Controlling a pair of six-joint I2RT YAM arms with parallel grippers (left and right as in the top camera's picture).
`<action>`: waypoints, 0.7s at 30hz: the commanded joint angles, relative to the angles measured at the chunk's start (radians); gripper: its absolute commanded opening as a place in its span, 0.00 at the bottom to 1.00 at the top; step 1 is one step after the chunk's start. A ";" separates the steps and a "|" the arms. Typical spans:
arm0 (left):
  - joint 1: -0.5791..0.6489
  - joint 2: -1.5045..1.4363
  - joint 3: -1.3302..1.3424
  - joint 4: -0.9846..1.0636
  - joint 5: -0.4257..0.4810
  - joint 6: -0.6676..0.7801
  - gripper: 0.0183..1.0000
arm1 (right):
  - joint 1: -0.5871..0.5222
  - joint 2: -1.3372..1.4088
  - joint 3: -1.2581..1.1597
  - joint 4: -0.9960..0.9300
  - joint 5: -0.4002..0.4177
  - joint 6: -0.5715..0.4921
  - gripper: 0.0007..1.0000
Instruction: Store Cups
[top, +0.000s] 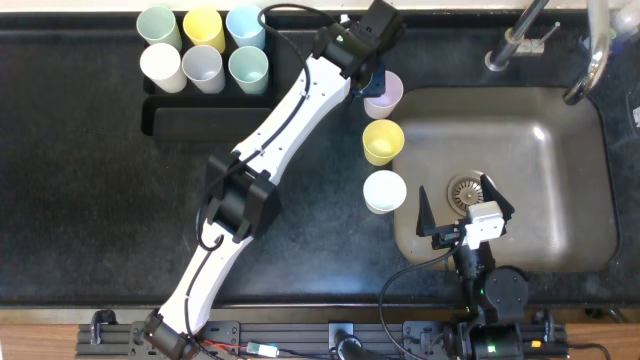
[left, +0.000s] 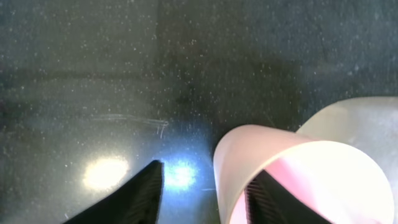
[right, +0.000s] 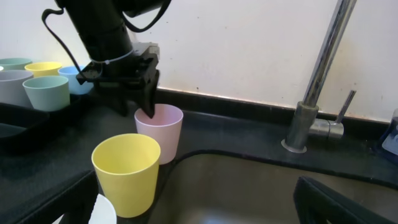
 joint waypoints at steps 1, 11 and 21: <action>-0.005 0.020 0.029 -0.008 0.019 -0.002 0.32 | 0.000 -0.008 -0.013 0.005 -0.006 0.006 1.00; -0.005 0.020 0.028 -0.024 0.018 0.026 0.06 | 0.000 -0.008 -0.013 0.005 -0.006 0.006 1.00; 0.027 -0.261 -0.002 -0.060 -0.054 0.189 0.02 | 0.000 -0.008 -0.013 0.005 -0.006 0.006 1.00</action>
